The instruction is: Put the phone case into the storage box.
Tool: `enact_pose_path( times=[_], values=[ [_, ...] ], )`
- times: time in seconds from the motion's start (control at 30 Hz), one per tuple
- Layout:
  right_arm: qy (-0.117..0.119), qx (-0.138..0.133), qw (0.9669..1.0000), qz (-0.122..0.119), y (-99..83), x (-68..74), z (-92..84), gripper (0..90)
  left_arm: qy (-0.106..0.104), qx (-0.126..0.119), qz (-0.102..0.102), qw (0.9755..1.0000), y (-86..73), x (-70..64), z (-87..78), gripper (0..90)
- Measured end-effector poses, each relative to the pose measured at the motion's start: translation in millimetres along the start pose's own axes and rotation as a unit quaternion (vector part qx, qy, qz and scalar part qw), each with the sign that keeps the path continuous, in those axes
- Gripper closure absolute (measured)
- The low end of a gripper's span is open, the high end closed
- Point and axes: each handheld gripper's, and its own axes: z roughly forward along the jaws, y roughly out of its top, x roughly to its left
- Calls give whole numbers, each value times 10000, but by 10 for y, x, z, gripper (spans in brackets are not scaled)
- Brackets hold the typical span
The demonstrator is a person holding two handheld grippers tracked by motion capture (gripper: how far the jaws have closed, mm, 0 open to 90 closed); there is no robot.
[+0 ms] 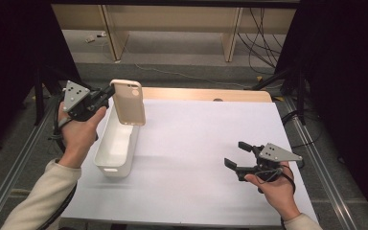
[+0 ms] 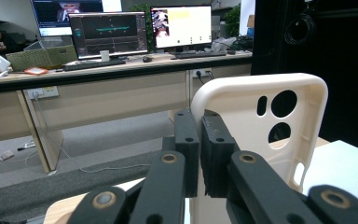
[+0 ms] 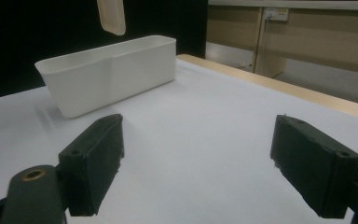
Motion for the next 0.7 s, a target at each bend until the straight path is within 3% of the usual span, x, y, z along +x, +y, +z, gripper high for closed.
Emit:
enact_pose_path(
  times=[0.7],
  values=[
    [-35, 26, 10000, -25, -2, -4, -4, 185, 71, -17, 40, 10000, 14, 67, 31, 862]
  ],
)
